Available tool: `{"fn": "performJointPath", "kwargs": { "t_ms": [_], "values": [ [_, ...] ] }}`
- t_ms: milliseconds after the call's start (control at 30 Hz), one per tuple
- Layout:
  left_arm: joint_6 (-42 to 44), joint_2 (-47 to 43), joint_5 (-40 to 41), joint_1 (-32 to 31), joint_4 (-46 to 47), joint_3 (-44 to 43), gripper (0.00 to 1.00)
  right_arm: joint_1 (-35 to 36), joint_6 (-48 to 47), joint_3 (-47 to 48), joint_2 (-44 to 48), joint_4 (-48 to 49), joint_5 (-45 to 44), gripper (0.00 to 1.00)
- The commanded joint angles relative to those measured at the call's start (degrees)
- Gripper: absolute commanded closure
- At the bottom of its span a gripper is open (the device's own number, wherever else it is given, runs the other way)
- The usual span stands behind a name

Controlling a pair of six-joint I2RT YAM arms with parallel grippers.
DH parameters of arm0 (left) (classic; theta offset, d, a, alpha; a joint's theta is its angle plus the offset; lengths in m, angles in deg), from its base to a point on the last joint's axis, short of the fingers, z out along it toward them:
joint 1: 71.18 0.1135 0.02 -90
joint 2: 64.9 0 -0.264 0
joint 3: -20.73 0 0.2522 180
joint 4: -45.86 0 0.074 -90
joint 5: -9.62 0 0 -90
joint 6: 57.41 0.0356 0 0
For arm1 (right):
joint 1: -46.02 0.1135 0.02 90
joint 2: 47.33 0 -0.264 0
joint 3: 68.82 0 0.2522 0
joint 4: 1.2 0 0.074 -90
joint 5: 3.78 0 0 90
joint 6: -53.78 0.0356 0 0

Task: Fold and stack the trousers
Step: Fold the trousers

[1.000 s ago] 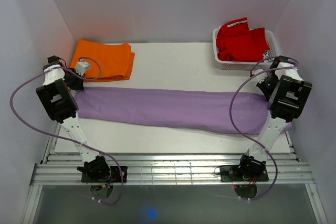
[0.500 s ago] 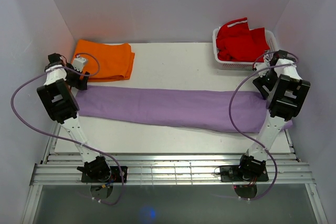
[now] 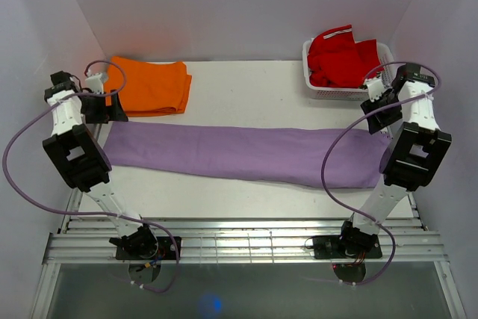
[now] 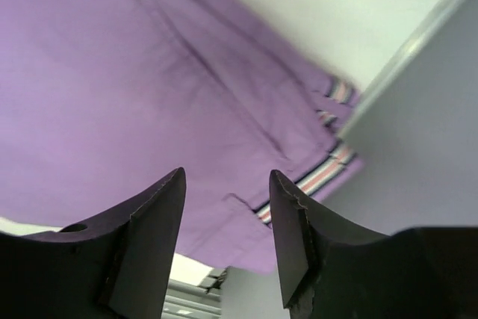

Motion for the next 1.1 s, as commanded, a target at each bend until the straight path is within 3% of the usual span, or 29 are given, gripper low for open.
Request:
{"fn": "performJointPath", "kwargs": {
  "t_ms": [0,300,533,700,867,900,1000,1033,1067],
  "values": [
    [-11.9,-1.5,-2.4,4.6,1.1,6.1,0.02,1.2,0.1,-4.4,-1.2,-5.8,4.9,0.46],
    [-12.1,-1.1,11.5,6.4,12.2,14.0,0.02,3.1,0.7,-10.8,-1.6,-2.0,0.1,0.46],
    [-11.6,5.7,13.2,6.3,16.5,13.4,0.03,3.0,0.4,-13.1,-0.7,-1.0,-1.9,0.46],
    [-11.7,8.7,12.5,5.2,17.8,14.0,0.24,3.1,0.4,-12.4,-0.3,-1.2,-2.9,0.47],
    [-11.8,5.6,11.2,2.2,19.9,21.6,0.33,3.1,0.1,-12.8,-0.7,-1.9,-2.6,0.48],
    [-12.7,5.3,10.9,2.0,20.1,22.4,0.40,3.1,0.1,-12.8,-0.8,-2.3,-1.8,0.48],
    [-14.3,3.9,11.3,1.9,21.0,24.5,0.47,3.4,-0.1,-12.3,-0.4,-2.7,0.3,0.50],
    [-15.3,3.7,11.7,2.0,21.7,24.8,0.59,3.9,-0.2,-12.2,-0.1,-2.8,0.7,0.50],
    [-15.9,3.4,12.1,2.0,21.9,25.0,0.65,4.3,-0.2,-12.4,-0.1,-2.3,0.7,0.50]
  ]
}}
